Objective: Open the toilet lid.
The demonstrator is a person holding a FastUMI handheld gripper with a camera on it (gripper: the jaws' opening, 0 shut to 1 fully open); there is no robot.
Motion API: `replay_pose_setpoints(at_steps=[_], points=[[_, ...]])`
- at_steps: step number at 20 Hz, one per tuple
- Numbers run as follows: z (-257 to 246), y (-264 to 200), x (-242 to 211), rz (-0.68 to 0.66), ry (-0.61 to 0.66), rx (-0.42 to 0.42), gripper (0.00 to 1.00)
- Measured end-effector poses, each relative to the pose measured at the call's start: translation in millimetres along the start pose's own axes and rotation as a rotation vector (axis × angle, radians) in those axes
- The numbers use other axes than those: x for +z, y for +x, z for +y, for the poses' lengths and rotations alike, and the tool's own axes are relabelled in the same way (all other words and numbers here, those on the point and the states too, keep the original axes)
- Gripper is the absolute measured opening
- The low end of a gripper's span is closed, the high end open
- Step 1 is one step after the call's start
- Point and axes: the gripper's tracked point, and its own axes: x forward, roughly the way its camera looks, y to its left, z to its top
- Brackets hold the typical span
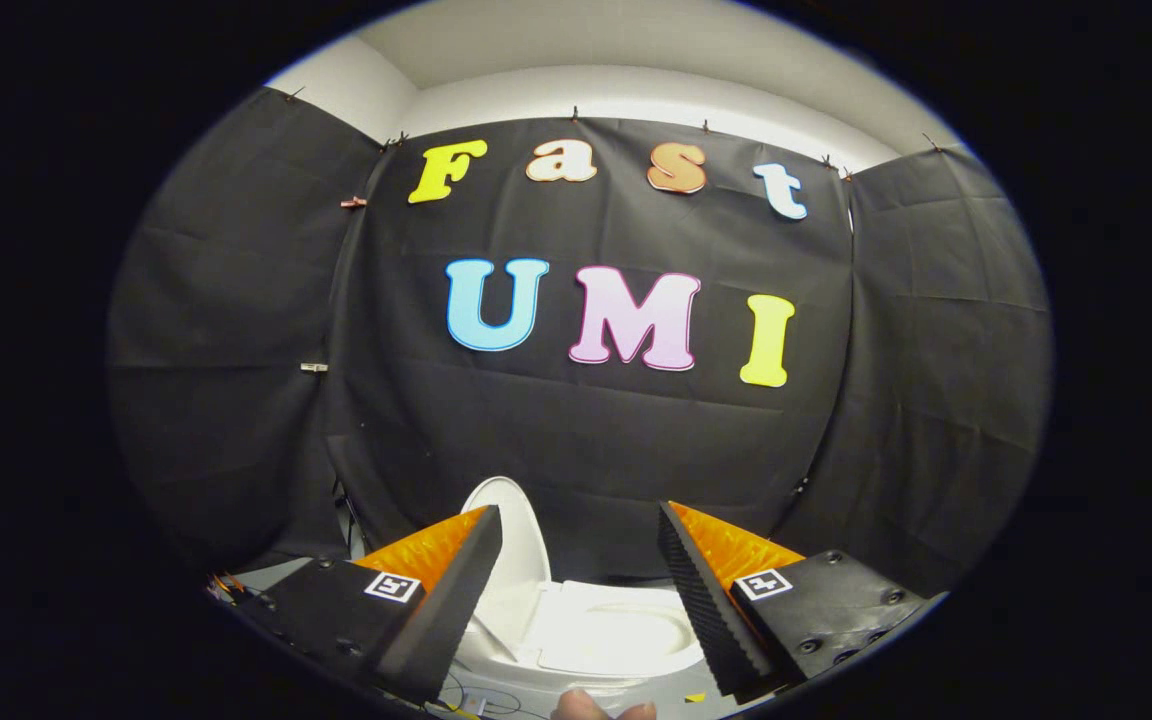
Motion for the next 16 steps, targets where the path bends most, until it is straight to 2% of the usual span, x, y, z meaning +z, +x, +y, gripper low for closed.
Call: replay_pose_setpoints(at_steps=[7,16], points=[[-71.4,-25.7,-12.8,-0.021,0.056,-0.051,0.98],[-137.8,-61.8,-40.3,-0.024,0.12,-0.079,0.98]])
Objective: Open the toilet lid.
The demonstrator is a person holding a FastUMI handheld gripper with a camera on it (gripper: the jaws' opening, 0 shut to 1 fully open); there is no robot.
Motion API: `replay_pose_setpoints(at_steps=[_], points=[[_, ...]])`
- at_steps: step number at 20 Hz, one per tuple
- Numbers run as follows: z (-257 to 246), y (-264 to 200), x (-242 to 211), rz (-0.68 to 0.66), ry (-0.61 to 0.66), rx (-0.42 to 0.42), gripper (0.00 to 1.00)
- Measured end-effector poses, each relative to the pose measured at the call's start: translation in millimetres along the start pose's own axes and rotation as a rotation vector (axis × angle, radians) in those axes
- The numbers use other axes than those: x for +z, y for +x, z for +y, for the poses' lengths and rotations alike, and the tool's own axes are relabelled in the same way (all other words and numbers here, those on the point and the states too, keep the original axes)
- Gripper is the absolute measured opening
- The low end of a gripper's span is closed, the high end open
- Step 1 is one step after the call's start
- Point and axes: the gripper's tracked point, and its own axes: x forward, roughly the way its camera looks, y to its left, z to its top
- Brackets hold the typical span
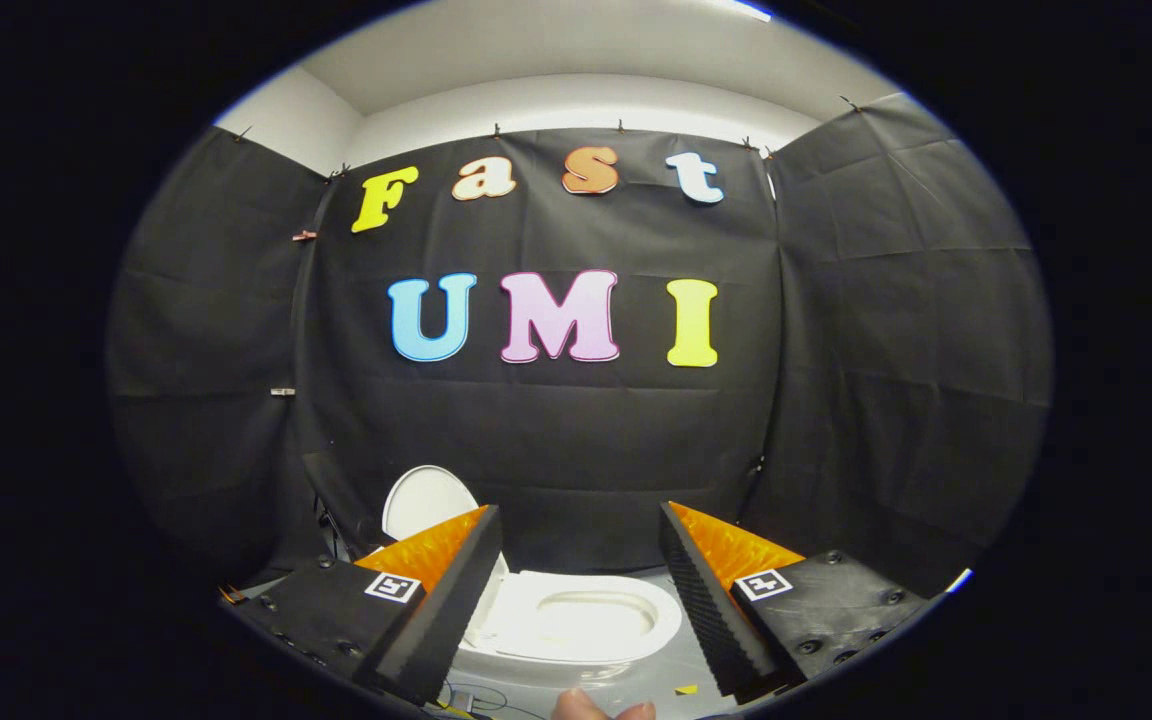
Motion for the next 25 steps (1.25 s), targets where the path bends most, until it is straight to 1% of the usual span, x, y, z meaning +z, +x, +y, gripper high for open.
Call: replay_pose_setpoints(at_steps=[4,10,15,20,25], points=[[-22.6,-12.5,-5.2,-0.02,0.013,0.004,0.98],[-43.1,-29.4,-15.9,-0.042,0.013,0.013,0.98],[-64.0,-32.7,-18.2,-0.043,0.024,-0.014,0.98],[-67.6,-33.5,-13.2,-0.061,0.033,-0.022,0.97],[-63.0,-29.2,-22.0,-0.042,0.018,-0.017,0.98]])
